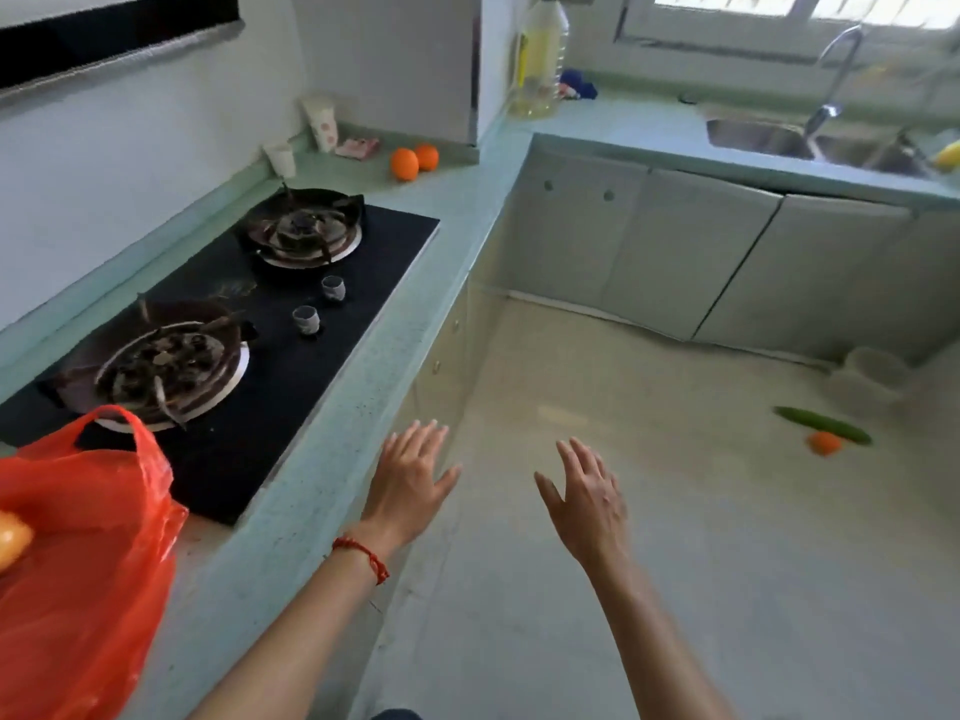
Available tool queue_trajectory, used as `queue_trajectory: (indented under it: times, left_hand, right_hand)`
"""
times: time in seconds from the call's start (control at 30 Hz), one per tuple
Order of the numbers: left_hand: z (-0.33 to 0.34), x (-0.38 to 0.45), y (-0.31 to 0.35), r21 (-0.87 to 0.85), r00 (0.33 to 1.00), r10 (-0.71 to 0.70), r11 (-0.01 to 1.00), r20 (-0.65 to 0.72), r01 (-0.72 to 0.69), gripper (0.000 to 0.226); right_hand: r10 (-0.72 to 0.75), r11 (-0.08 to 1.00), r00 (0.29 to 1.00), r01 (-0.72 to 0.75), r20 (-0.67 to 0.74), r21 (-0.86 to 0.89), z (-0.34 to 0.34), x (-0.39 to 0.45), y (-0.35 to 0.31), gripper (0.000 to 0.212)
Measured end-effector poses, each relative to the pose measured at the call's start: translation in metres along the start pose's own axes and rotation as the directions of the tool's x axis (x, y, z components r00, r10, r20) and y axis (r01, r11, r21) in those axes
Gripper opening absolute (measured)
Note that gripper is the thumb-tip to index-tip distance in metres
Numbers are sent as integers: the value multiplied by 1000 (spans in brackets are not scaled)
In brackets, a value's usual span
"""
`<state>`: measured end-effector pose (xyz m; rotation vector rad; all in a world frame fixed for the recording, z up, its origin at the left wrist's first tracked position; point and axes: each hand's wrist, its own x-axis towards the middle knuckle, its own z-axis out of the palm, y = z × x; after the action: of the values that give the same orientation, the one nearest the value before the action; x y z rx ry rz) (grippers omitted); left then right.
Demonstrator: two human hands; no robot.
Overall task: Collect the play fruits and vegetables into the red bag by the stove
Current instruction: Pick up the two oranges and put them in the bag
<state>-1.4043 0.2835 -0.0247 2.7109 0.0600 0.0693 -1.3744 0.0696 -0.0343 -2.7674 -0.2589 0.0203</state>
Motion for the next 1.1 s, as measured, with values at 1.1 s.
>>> queue_trajectory:
  times: [1.1]
  left_hand:
    - [81, 283, 96, 118, 951, 258, 953, 171, -280, 59]
  right_hand:
    - [254, 967, 955, -255, -152, 13, -38, 195, 150, 51]
